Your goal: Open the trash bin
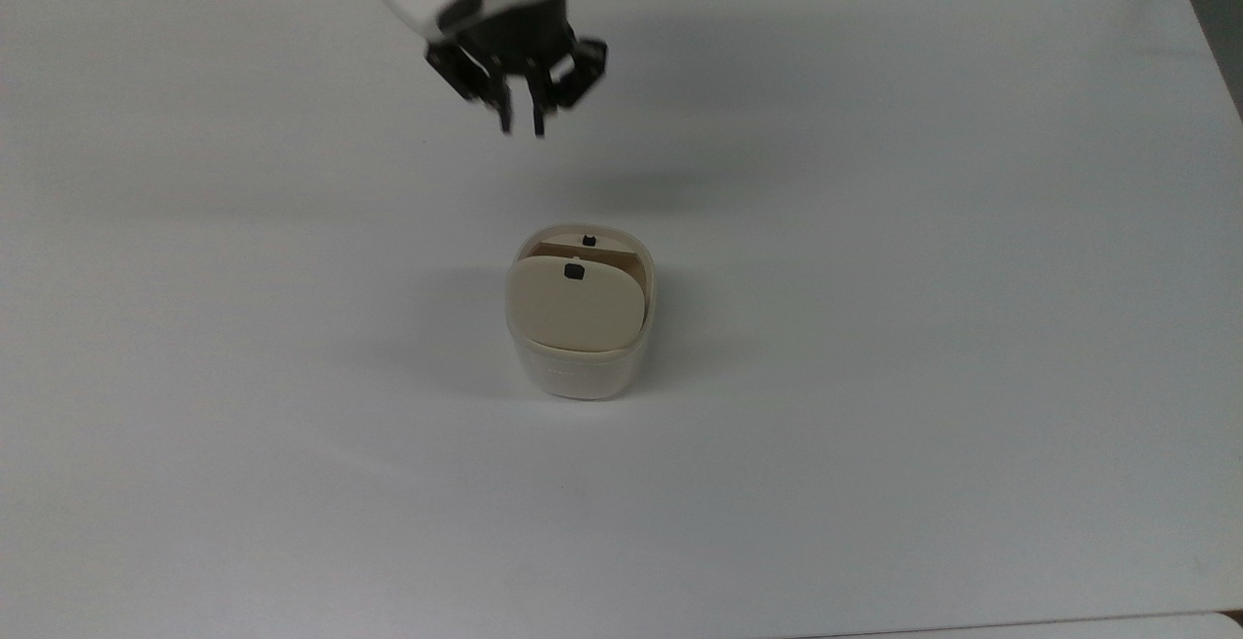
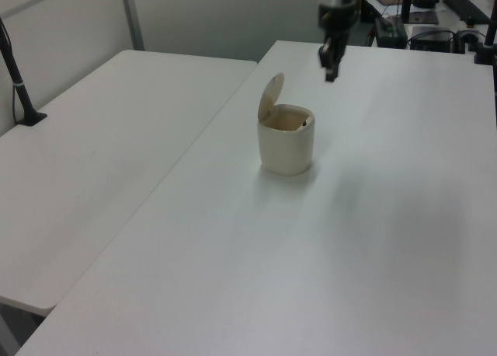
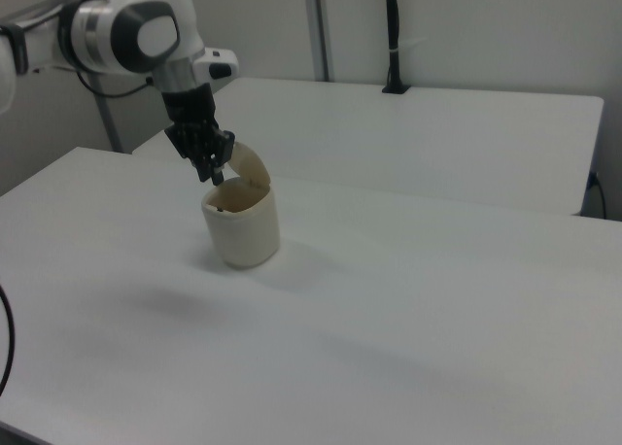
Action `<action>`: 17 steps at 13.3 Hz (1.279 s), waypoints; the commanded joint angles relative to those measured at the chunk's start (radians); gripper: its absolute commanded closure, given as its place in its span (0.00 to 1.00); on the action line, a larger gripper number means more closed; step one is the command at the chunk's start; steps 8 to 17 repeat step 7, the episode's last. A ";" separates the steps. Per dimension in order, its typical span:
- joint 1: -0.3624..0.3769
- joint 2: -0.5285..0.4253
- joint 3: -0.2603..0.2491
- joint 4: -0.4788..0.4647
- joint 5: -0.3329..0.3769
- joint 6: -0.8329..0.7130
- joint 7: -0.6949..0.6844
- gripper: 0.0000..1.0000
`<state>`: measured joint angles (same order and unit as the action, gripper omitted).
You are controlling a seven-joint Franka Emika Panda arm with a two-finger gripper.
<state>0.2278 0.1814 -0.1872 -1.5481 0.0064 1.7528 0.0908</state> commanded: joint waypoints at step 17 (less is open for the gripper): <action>-0.091 -0.164 -0.002 -0.057 -0.017 -0.156 -0.046 0.00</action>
